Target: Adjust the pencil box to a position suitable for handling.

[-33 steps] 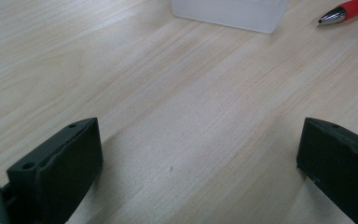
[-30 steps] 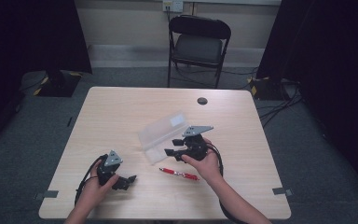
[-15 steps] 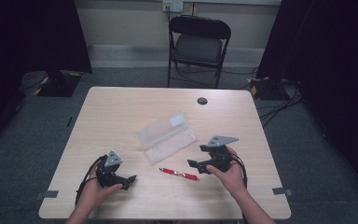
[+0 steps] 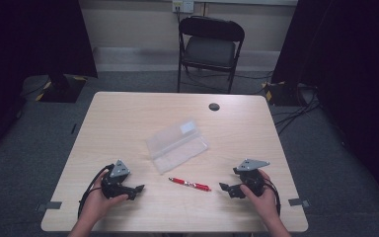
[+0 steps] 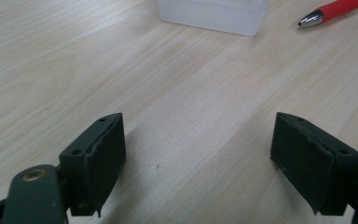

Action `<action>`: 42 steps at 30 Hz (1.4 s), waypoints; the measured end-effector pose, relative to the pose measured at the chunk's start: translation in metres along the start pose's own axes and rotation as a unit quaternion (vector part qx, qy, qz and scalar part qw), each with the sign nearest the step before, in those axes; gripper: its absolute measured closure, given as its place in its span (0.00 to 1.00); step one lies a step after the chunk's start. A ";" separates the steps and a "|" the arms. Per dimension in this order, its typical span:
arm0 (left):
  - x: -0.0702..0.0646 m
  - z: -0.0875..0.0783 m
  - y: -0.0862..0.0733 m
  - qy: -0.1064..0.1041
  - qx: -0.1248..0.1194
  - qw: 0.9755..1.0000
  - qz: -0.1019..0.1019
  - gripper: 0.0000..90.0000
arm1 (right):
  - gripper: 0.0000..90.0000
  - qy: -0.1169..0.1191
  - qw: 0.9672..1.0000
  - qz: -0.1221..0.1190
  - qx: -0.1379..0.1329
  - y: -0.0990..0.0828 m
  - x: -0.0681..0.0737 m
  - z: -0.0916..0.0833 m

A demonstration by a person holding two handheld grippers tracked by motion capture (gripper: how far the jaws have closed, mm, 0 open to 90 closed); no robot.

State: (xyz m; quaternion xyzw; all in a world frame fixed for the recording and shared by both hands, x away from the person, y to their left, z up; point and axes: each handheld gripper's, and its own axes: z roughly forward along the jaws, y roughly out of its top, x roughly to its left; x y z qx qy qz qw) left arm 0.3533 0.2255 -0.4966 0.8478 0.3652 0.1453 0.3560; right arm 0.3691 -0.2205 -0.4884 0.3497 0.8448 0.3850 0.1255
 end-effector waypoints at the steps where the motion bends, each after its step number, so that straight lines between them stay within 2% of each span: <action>1: -0.002 0.000 0.002 -0.004 0.003 1.000 0.003 0.23 | 0.17 0.000 1.000 -0.003 0.001 -0.002 0.000 0.001; 3: -0.004 0.000 0.007 -0.014 0.003 1.000 0.018 0.25 | 0.17 0.005 1.000 -0.002 0.000 -0.005 -0.002 0.003; 4: -0.006 0.000 0.008 -0.020 0.002 1.000 0.015 0.25 | 0.16 0.001 1.000 -0.005 0.007 -0.008 -0.004 0.005; 6: -0.008 0.001 0.014 -0.024 -0.003 1.000 0.018 0.26 | 0.16 -0.007 1.000 -0.015 -0.002 -0.010 -0.004 0.006; 8: -0.010 0.002 0.021 -0.034 -0.006 0.999 0.017 0.26 | 0.16 -0.011 1.000 -0.026 0.003 -0.010 -0.003 0.006; 12: -0.015 0.008 0.038 -0.043 -0.024 0.998 0.033 0.40 | 0.16 -0.012 0.999 -0.029 0.003 -0.009 -0.003 0.007; 13: -0.015 0.011 0.042 -0.048 -0.033 0.997 0.048 0.41 | 0.16 -0.013 1.000 -0.029 0.004 -0.009 -0.003 0.007; 15: -0.019 0.016 0.050 -0.055 -0.040 0.996 0.056 0.44 | 0.16 -0.012 1.000 -0.028 0.003 -0.009 -0.003 0.007; 17: -0.022 0.021 0.056 -0.053 -0.040 0.996 0.064 0.46 | 0.16 -0.012 1.000 -0.029 0.003 -0.009 -0.003 0.007; 18: -0.022 0.023 0.060 -0.057 -0.034 0.996 0.066 0.50 | 0.16 -0.012 1.000 -0.029 0.003 -0.009 -0.003 0.007; 19: -0.023 0.027 0.061 -0.064 -0.038 0.996 0.054 0.50 | 0.16 -0.012 1.000 -0.029 0.003 -0.009 -0.003 0.007; 20: -0.022 0.029 0.063 -0.062 -0.035 0.996 0.059 0.51 | 0.16 -0.012 1.000 -0.029 0.003 -0.009 -0.003 0.007; 22: -0.023 0.034 0.066 -0.058 -0.025 0.996 0.058 0.54 | 0.16 -0.012 1.000 -0.028 0.003 -0.009 -0.003 0.007; 23: -0.023 0.035 0.067 -0.055 -0.012 0.997 0.049 0.55 | 0.16 -0.012 1.000 -0.028 0.003 -0.009 -0.003 0.007; 24: -0.023 0.036 0.068 -0.053 -0.007 0.997 0.053 0.58 | 0.15 -0.012 1.000 -0.028 0.003 -0.009 -0.003 0.007; 25: -0.024 0.037 0.069 -0.057 -0.008 0.997 0.049 0.59 | 0.16 -0.012 1.000 -0.028 0.003 -0.009 -0.003 0.007; 28: -0.024 0.039 0.073 -0.059 -0.009 0.996 0.062 0.65 | 0.15 -0.012 1.000 -0.028 0.003 -0.009 -0.003 0.007; 30: -0.025 0.043 0.075 -0.065 -0.011 0.996 0.061 0.67 | 0.16 -0.012 1.000 -0.028 0.003 -0.009 -0.003 0.007; 33: -0.027 0.047 0.078 -0.052 0.005 0.996 0.068 0.71 | 0.16 -0.012 1.000 -0.028 0.003 -0.009 -0.003 0.007; 35: -0.028 0.051 0.080 -0.057 0.007 0.996 0.063 0.73 | 0.16 -0.012 1.000 -0.028 0.003 -0.009 -0.003 0.007; 39: -0.030 0.054 0.083 -0.045 0.021 0.997 0.067 0.78 | 0.16 -0.012 1.000 -0.028 0.003 -0.009 -0.003 0.007; 42: -0.031 0.055 0.083 -0.045 0.020 0.997 0.065 0.82 | 0.15 -0.012 1.000 -0.028 0.003 -0.009 -0.003 0.007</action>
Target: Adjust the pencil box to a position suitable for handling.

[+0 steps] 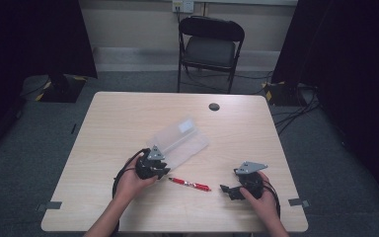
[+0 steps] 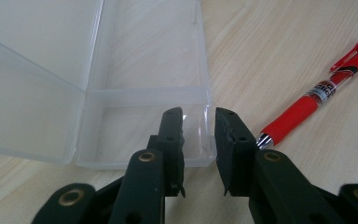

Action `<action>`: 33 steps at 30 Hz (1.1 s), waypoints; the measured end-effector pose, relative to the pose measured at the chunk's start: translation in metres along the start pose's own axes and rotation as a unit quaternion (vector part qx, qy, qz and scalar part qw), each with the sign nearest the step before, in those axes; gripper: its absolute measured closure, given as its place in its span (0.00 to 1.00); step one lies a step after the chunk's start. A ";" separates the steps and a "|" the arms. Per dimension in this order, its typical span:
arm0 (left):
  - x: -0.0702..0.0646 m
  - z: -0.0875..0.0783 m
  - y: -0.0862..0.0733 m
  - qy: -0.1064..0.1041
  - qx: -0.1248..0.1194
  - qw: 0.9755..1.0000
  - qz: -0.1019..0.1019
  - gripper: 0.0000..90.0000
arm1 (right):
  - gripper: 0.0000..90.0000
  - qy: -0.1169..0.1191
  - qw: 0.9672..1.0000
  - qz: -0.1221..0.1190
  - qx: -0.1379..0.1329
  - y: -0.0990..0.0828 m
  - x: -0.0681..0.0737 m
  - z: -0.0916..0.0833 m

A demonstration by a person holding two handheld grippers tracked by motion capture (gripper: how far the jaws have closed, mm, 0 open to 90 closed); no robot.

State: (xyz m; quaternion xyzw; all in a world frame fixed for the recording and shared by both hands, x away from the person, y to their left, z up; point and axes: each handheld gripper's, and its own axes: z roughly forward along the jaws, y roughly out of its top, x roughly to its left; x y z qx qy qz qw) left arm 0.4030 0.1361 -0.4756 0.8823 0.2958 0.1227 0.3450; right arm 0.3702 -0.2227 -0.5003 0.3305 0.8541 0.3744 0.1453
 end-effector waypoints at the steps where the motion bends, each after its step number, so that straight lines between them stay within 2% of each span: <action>1: 0.000 0.000 0.000 -0.002 0.003 1.000 0.001 0.82 | 0.16 0.000 1.000 0.000 0.000 0.000 0.000 0.000; 3: 0.000 -0.001 0.001 -0.002 0.009 1.000 0.004 0.85 | 0.16 0.000 1.000 0.000 0.000 0.000 0.000 0.000; 6: -0.001 -0.002 -0.001 0.001 0.006 1.000 -0.003 0.87 | 0.16 0.000 1.000 0.000 0.000 0.000 0.000 0.000; 8: 0.000 -0.004 -0.002 0.000 0.014 1.000 -0.004 0.88 | 0.16 0.000 1.000 0.000 0.000 0.000 0.000 0.000; 11: 0.000 -0.006 -0.005 0.000 0.008 1.000 -0.015 0.90 | 0.16 0.000 1.000 0.000 0.000 0.000 0.000 0.000; 13: 0.000 -0.009 -0.007 -0.001 0.017 1.000 -0.016 0.92 | 0.16 0.000 1.000 0.000 0.000 0.000 0.000 0.000; 17: 0.001 -0.012 -0.013 0.004 0.019 1.000 -0.018 0.96 | 0.15 0.000 1.000 0.000 0.000 0.000 0.000 0.000; 22: 0.002 -0.016 -0.019 -0.002 0.013 0.999 -0.031 0.96 | 0.16 0.000 1.000 0.000 0.000 0.000 0.000 0.000; 27: 0.002 -0.022 -0.022 0.001 0.025 0.999 -0.029 0.96 | 0.15 0.000 1.000 0.000 0.000 0.000 0.000 0.000; 28: 0.002 -0.023 -0.024 -0.001 0.018 0.999 -0.032 0.96 | 0.16 0.000 1.000 0.000 0.000 0.000 0.000 0.000; 30: 0.002 -0.026 -0.026 -0.002 0.023 0.999 -0.039 0.96 | 0.15 0.000 1.000 0.000 0.000 0.000 0.000 0.000; 31: 0.002 -0.027 -0.028 0.008 0.022 0.999 -0.041 0.96 | 0.16 0.000 1.000 0.000 0.000 0.000 0.000 0.000; 33: 0.003 -0.031 -0.031 0.006 0.024 0.998 -0.050 0.96 | 0.15 0.000 1.000 0.000 0.000 0.000 0.000 0.000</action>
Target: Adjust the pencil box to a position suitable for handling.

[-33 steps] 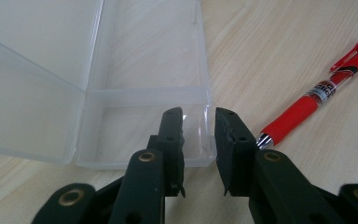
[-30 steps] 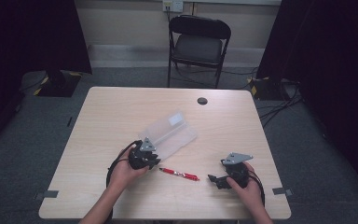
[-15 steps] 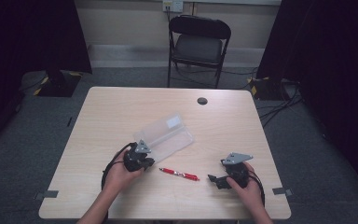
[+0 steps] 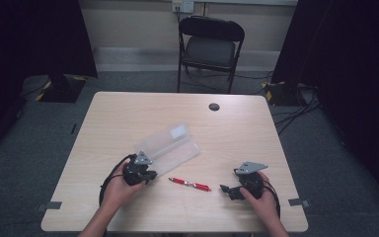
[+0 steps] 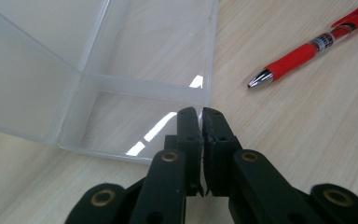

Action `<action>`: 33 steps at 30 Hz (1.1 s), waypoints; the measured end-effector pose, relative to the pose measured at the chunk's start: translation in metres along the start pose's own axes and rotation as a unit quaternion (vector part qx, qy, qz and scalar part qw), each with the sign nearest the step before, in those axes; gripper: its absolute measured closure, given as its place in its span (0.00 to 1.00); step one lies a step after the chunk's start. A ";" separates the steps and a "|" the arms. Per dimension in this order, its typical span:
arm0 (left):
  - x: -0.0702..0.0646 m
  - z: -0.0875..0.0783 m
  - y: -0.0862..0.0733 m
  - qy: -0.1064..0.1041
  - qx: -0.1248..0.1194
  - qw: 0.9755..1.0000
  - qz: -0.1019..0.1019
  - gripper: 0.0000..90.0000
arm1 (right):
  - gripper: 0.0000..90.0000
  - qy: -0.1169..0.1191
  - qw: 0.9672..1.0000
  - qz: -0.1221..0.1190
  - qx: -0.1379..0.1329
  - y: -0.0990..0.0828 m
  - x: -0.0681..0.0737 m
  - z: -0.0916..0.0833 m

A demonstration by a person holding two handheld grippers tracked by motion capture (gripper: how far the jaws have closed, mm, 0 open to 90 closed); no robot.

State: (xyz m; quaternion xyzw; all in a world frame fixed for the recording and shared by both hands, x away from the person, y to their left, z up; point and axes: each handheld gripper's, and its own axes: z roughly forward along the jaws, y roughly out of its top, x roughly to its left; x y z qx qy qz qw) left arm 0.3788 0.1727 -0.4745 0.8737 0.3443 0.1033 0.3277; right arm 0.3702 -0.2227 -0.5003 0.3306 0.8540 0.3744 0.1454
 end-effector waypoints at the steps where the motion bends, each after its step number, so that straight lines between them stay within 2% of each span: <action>1: 0.000 0.000 -0.001 0.000 -0.002 1.000 -0.004 0.96 | 0.15 0.000 1.000 0.000 0.000 0.000 0.000 0.000; 5: 0.003 -0.006 -0.007 0.007 0.002 1.000 -0.001 0.96 | 0.15 0.000 1.000 0.000 0.000 0.000 0.000 0.000; 7: 0.004 -0.008 -0.010 0.007 -0.002 1.000 -0.012 0.96 | 0.15 0.000 1.000 0.000 0.000 0.000 0.000 0.000; 8: 0.005 -0.010 -0.011 0.010 0.001 1.000 -0.005 0.96 | 0.16 0.000 1.000 0.000 0.000 0.000 0.000 0.000; 11: 0.007 -0.011 -0.014 0.009 -0.001 1.000 -0.014 0.96 | 0.16 0.000 1.000 0.000 0.000 0.000 0.000 0.000; 14: 0.007 -0.011 -0.015 0.010 -0.007 1.000 -0.015 0.96 | 0.16 0.000 1.000 0.000 0.000 0.000 0.000 0.000; 16: 0.006 -0.010 -0.016 0.004 -0.006 1.000 -0.018 0.87 | 0.15 0.000 1.000 0.000 0.000 0.000 0.000 0.000; 17: 0.006 -0.010 -0.017 0.005 -0.007 1.000 -0.011 0.84 | 0.15 0.000 1.000 0.000 0.000 0.000 0.000 0.000; 18: 0.005 -0.010 -0.018 0.001 -0.013 1.000 -0.012 0.80 | 0.15 0.000 1.000 0.000 0.000 0.000 0.000 0.000; 21: 0.005 -0.014 -0.017 -0.005 -0.023 1.000 -0.007 0.74 | 0.15 -0.003 1.000 0.005 0.000 0.000 0.001 0.000; 23: 0.004 -0.017 -0.016 -0.012 -0.033 0.999 -0.010 0.73 | 0.15 -0.008 1.000 0.008 0.001 0.001 0.002 0.001; 27: 0.004 -0.026 -0.016 -0.014 -0.054 0.998 -0.009 0.67 | 0.15 -0.011 1.000 0.010 0.007 0.002 0.004 0.000; 28: 0.002 -0.026 -0.017 -0.021 -0.060 0.998 -0.018 0.65 | 0.16 -0.011 1.000 0.008 0.010 0.003 0.004 0.000; 30: 0.000 -0.028 -0.017 -0.022 -0.065 0.998 -0.014 0.62 | 0.30 0.004 1.000 -0.001 0.011 0.005 0.007 -0.001; 31: 0.000 -0.029 -0.017 -0.024 -0.068 0.997 -0.011 0.61 | 0.33 0.014 1.000 0.001 0.013 0.007 0.010 -0.002; 33: -0.003 -0.030 -0.017 -0.031 -0.077 0.996 -0.018 0.58 | 0.32 0.025 1.000 0.007 0.015 0.013 0.015 -0.004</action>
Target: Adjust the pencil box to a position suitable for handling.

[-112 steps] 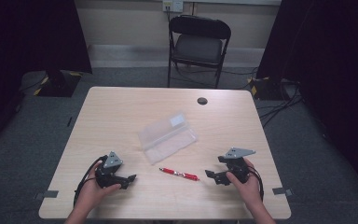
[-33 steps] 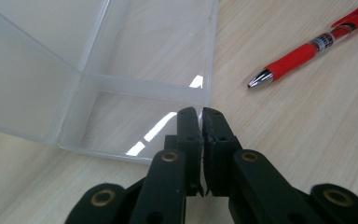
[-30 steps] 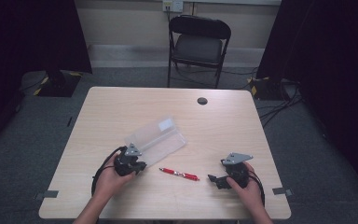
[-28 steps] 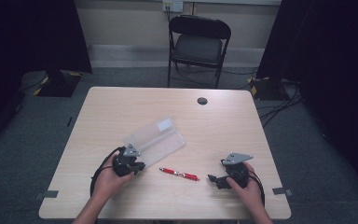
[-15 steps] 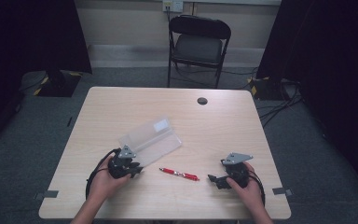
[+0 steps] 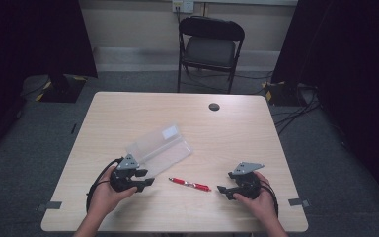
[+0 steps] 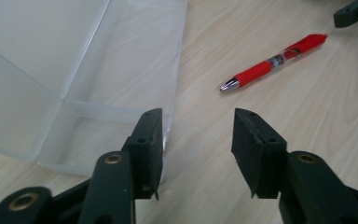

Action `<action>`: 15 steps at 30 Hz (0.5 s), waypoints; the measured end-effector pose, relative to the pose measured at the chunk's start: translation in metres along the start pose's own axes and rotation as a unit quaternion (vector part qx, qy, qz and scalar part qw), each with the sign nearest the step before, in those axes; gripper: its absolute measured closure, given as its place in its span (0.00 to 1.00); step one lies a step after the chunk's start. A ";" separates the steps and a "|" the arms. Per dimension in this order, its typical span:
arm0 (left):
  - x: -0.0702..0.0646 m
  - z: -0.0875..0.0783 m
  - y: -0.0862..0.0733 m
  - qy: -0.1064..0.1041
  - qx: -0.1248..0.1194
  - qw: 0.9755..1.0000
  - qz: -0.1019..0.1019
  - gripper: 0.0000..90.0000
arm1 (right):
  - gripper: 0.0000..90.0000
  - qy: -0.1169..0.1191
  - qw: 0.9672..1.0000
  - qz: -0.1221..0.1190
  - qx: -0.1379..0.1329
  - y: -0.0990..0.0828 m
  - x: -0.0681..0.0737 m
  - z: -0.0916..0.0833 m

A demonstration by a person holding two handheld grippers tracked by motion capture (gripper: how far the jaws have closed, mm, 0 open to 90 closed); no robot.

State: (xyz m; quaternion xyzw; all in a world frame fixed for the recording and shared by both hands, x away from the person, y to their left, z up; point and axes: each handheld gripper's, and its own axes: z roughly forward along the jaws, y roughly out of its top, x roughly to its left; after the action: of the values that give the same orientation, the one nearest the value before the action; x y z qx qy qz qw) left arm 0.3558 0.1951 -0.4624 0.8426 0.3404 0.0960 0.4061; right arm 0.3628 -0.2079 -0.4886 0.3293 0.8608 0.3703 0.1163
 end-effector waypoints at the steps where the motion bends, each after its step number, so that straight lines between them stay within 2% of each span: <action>1: -0.001 0.001 0.000 -0.006 -0.007 1.000 -0.001 0.56 | 0.35 0.010 1.000 0.000 -0.005 0.002 0.002 0.000; 4: -0.004 0.004 -0.001 -0.021 -0.011 1.000 -0.011 0.52 | 0.43 0.049 0.998 0.009 -0.024 0.009 0.009 0.001; 6: -0.007 0.008 -0.001 -0.028 -0.009 1.000 -0.006 0.51 | 0.46 0.075 0.997 0.007 -0.024 0.014 0.014 0.008; 8: -0.009 0.011 -0.001 -0.034 -0.009 0.999 -0.004 0.51 | 0.47 0.077 0.997 -0.010 -0.017 0.019 0.022 0.015; 12: -0.012 0.012 -0.001 -0.040 -0.015 0.999 -0.001 0.52 | 0.51 0.086 0.996 -0.030 -0.002 0.025 0.031 0.029; 15: -0.013 0.011 -0.001 -0.042 -0.018 0.999 -0.001 0.52 | 0.57 0.088 0.995 -0.052 -0.004 0.025 0.035 0.033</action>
State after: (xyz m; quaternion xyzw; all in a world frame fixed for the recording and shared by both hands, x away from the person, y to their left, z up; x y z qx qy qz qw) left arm 0.3510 0.1803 -0.4689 0.8381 0.3217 0.0663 0.4355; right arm 0.3635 -0.1539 -0.4926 0.2500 0.8821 0.3946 0.0608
